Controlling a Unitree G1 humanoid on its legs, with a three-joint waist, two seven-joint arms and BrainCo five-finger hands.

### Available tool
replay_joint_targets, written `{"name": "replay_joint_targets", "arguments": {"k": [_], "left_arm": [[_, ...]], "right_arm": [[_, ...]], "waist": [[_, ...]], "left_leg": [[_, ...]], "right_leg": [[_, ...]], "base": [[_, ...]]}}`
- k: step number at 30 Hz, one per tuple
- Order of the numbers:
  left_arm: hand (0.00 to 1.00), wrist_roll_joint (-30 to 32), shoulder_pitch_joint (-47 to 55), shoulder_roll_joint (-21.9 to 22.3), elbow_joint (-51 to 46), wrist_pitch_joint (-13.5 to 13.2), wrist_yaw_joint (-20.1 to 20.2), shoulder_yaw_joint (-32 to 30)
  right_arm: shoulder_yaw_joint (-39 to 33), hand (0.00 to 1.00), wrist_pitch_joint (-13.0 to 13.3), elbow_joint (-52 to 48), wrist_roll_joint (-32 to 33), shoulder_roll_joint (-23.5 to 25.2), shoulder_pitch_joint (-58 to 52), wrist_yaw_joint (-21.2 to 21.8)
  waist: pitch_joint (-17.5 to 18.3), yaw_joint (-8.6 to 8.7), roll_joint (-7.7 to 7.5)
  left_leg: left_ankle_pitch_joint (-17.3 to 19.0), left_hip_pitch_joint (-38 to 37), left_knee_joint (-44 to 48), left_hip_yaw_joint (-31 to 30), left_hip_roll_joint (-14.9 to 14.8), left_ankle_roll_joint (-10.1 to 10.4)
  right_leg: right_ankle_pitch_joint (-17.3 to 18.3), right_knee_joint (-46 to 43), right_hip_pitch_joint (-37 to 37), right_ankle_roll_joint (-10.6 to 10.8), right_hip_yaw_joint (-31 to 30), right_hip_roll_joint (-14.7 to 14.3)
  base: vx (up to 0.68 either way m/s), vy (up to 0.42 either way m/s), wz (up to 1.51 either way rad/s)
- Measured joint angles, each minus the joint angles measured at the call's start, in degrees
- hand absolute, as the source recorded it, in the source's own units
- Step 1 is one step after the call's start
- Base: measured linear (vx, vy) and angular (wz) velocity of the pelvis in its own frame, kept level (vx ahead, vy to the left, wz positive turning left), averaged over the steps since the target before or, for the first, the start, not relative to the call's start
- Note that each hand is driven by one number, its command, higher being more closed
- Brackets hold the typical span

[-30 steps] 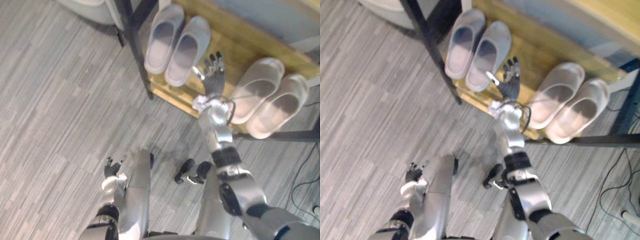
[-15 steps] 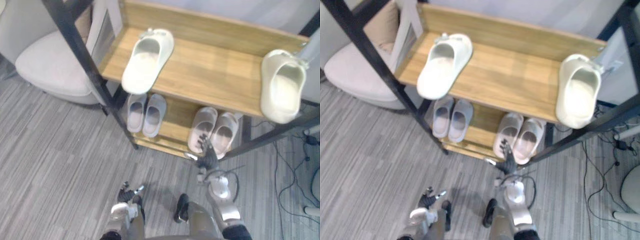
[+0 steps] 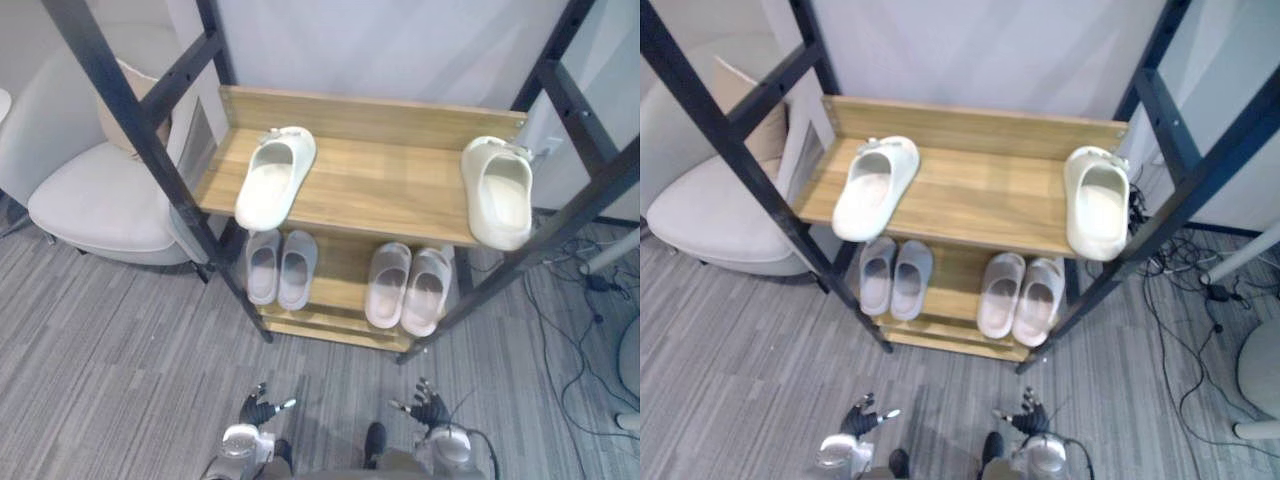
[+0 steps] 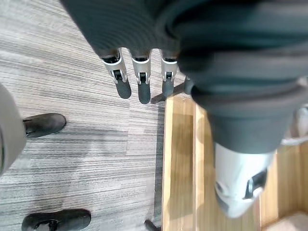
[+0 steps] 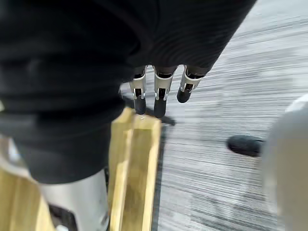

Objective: Organize the slippers on the shoe rack

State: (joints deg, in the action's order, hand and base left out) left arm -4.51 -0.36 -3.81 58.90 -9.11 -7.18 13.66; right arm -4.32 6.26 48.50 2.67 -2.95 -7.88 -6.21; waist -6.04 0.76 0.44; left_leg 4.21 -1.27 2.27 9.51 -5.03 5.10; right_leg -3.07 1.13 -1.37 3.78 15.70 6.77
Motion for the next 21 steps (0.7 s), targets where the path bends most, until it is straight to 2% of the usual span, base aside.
{"name": "replay_joint_targets", "arguments": {"k": [5,9,15,18,21], "left_arm": [[0.00,0.02,-0.01,-0.23,-8.42,-0.13,0.99,10.35],[0.00,0.03,0.09,-2.54,-23.77,-0.47,2.97,19.62],[0.00,-0.92,-0.05,-3.43,-45.41,-2.26,6.83,28.01],[0.00,-2.06,-1.72,-4.08,-55.27,-3.74,7.36,28.17],[0.00,-2.34,-5.97,-5.08,-62.16,-4.29,5.91,23.03]], "right_arm": [[0.02,0.00,0.02,0.22,2.34,-0.39,-1.13,0.53],[0.04,0.00,0.22,0.18,2.44,-0.40,-2.22,0.61],[0.11,0.00,1.14,0.18,2.46,-0.58,-3.03,0.67],[0.46,0.00,1.24,0.16,2.44,-0.83,-3.05,0.70],[2.18,0.00,1.24,-0.06,2.33,-1.92,-3.04,1.04]], "waist": [[0.44,0.14,-0.13],[1.07,0.20,-0.25],[2.74,0.52,0.07],[3.21,0.89,0.45],[3.68,1.21,0.67]], "left_leg": [[-1.10,-0.28,-1.54,-0.53,0.86,-0.70],[-1.24,-0.71,-2.33,-0.67,1.07,-0.60],[-1.17,-0.97,-3.37,-0.90,1.19,-0.78],[-1.46,-1.32,-3.70,-0.80,1.26,-0.86],[-1.48,-1.82,-4.17,-0.50,1.53,-0.90]], "right_leg": [[-2.51,3.83,1.48,0.41,0.03,0.06],[-2.66,4.07,1.54,0.48,-0.05,0.09],[-2.39,4.23,1.44,0.78,-0.02,-0.05],[-2.40,4.19,1.49,0.56,-0.21,-0.09],[-2.44,4.15,1.55,0.56,-0.44,-0.12]], "base": [[-0.07,0.010,0.03],[-0.03,0.002,-0.01],[0.02,0.000,0.01],[0.07,0.005,-0.02],[0.06,0.014,-0.05]]}}
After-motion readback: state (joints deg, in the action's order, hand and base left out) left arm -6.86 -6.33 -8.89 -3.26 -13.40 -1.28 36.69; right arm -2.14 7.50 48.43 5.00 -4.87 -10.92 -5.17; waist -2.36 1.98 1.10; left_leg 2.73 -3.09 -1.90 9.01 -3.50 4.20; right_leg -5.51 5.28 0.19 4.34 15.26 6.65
